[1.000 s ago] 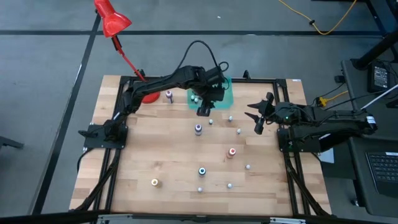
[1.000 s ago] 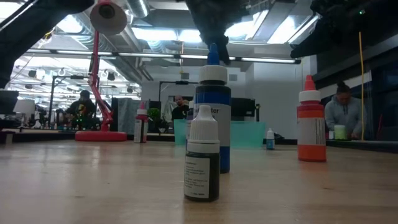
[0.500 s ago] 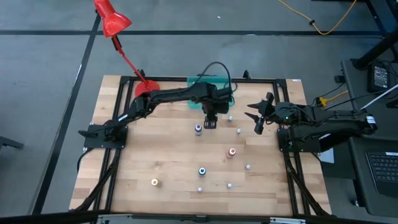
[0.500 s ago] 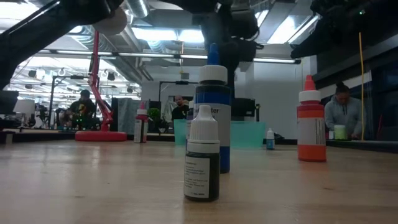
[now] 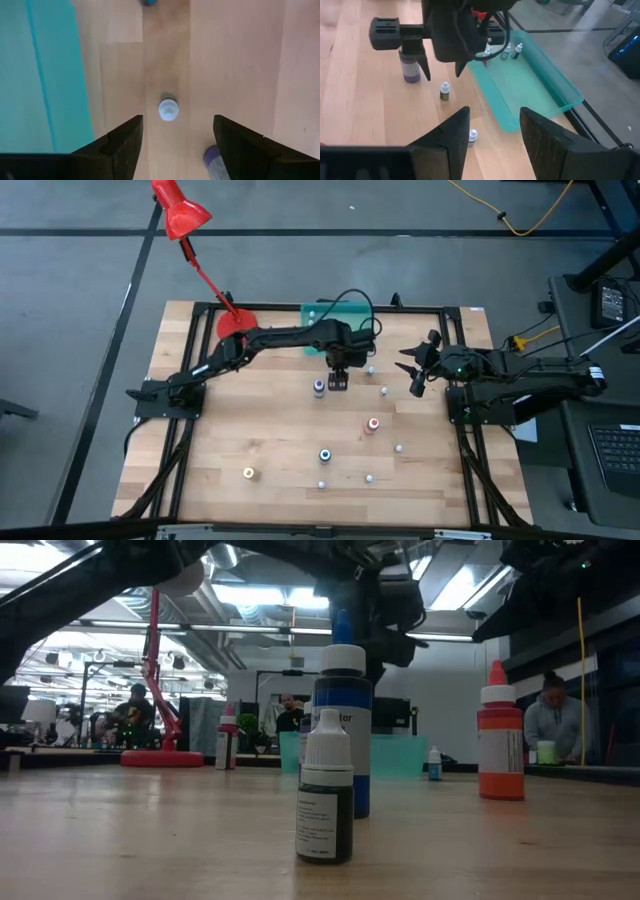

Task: Pick & Place food coloring
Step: Put the small light green food coloring bottle into the green bin

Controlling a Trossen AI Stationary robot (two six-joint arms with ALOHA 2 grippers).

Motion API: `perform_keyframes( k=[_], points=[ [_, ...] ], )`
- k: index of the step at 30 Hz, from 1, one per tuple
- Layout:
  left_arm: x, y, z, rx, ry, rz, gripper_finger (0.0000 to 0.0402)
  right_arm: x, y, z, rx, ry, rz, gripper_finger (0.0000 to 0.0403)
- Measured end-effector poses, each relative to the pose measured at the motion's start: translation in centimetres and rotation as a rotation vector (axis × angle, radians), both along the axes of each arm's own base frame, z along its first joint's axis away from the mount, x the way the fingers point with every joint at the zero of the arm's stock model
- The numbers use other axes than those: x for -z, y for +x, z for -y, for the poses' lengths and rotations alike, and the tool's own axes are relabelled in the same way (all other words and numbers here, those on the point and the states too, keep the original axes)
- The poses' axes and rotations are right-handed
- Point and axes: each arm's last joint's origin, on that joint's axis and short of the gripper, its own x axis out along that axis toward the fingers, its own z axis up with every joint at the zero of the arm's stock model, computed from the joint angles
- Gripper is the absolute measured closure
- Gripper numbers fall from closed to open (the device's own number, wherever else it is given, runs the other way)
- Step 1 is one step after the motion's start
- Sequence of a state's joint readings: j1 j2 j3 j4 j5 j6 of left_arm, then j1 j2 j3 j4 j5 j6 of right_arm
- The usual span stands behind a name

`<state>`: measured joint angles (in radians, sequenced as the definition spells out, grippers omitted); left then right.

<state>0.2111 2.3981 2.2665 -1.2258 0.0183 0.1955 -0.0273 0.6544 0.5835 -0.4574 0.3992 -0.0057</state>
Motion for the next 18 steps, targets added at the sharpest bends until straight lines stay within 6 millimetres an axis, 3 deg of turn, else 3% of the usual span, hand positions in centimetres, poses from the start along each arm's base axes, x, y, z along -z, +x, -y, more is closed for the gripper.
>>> perform_keyframes(
  k=[18],
  points=[
    [4.0, 0.0, -0.6, 0.001, -0.027, 0.007, 0.0165, 0.0, 0.0, 0.0, -0.001, -0.002, -0.001, 0.0228]
  ],
)
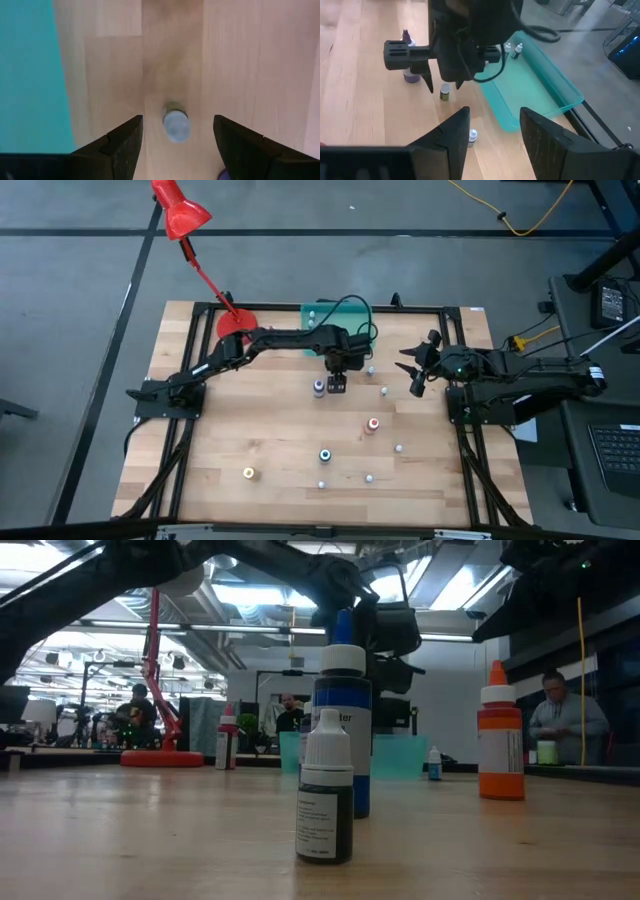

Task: Pick & Place food coloring
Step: Put the small light green food coloring bottle into the green bin

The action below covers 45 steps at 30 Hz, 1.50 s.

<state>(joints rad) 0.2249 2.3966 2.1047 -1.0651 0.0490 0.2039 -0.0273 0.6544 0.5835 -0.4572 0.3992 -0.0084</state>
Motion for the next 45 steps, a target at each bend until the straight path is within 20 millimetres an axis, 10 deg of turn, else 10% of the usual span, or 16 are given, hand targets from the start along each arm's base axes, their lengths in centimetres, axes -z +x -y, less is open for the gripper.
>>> perform_keyframes(
  k=[45],
  points=[
    [0.5, -0.3, -0.9, 0.019, -0.015, 0.002, 0.0291, 0.2, -0.1, 0.0, 0.000, 0.001, -0.028, 0.0227]
  ],
)
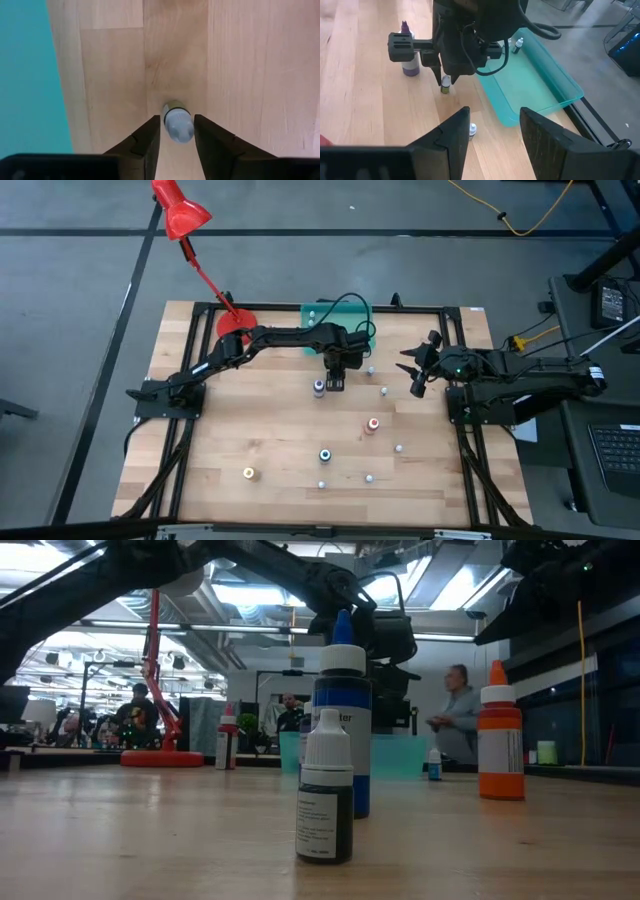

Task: Pick & Place food coloring
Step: Put the small light green food coloring bottle into the green bin

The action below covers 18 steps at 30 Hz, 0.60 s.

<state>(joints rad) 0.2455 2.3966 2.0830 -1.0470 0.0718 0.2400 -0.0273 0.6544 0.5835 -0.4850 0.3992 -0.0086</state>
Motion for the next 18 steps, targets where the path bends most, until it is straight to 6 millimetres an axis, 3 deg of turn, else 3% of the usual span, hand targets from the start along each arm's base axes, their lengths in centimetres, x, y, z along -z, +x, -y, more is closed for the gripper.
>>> perform_keyframes(
  k=[9, 13, 18],
  points=[
    [-0.7, 0.1, -0.1, 0.001, -0.007, 0.010, 0.0343, 0.0, 0.0, 0.0, 0.000, 0.000, 0.000, 0.0227],
    [-2.7, 0.3, -0.1, 0.003, -0.002, 0.059, 0.0345, 0.0, 0.0, 0.0, 0.000, 0.000, 0.000, 0.0227],
    [-6.7, 0.1, -0.2, 0.010, 0.012, 0.120, 0.0344, 0.0, 0.0, 0.0, 0.001, 0.000, 0.000, 0.0228]
  ],
)
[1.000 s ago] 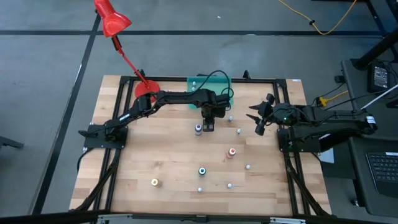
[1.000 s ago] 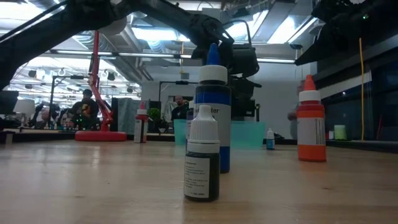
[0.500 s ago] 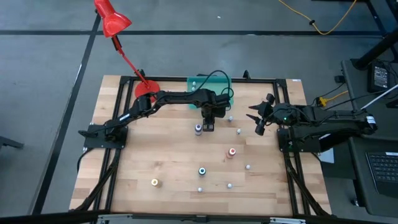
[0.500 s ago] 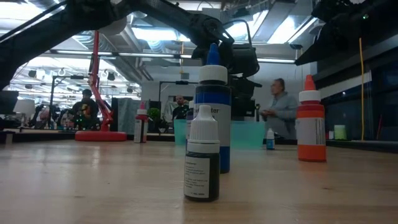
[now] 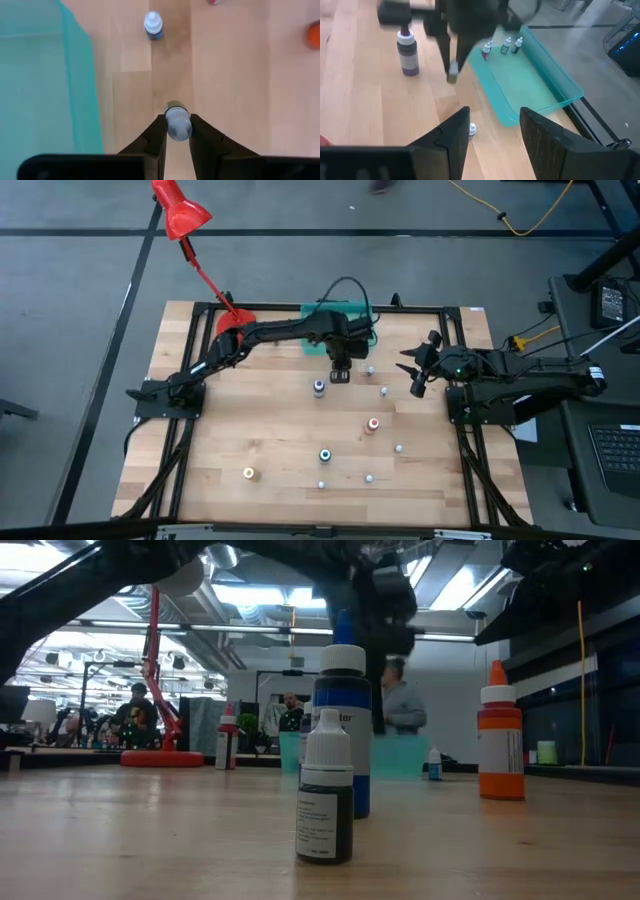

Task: Pick & Place food coloring
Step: Put the small light green food coloring bottle into the green bin

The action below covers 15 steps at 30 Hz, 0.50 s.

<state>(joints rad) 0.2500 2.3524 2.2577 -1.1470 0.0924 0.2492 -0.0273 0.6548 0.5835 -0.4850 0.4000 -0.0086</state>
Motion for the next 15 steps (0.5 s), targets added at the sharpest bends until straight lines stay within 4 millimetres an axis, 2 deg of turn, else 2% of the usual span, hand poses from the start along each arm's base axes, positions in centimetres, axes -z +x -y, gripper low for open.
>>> perform_keyframes(
  k=[5, 10, 15],
  points=[
    [-4.4, -0.9, -0.6, 0.003, 0.040, 0.075, 0.0344, 0.0, 0.0, 0.0, 0.003, 0.003, -0.002, 0.0228],
    [-8.6, -4.1, -2.2, -0.048, 0.067, 0.113, 0.0344, 0.1, 0.0, 0.0, 0.004, 0.004, -0.004, 0.0228],
    [-11.3, -7.2, -4.1, -0.108, 0.080, 0.107, 0.0344, 0.0, 0.0, 0.0, 0.005, 0.005, -0.003, 0.0227]
  ],
)
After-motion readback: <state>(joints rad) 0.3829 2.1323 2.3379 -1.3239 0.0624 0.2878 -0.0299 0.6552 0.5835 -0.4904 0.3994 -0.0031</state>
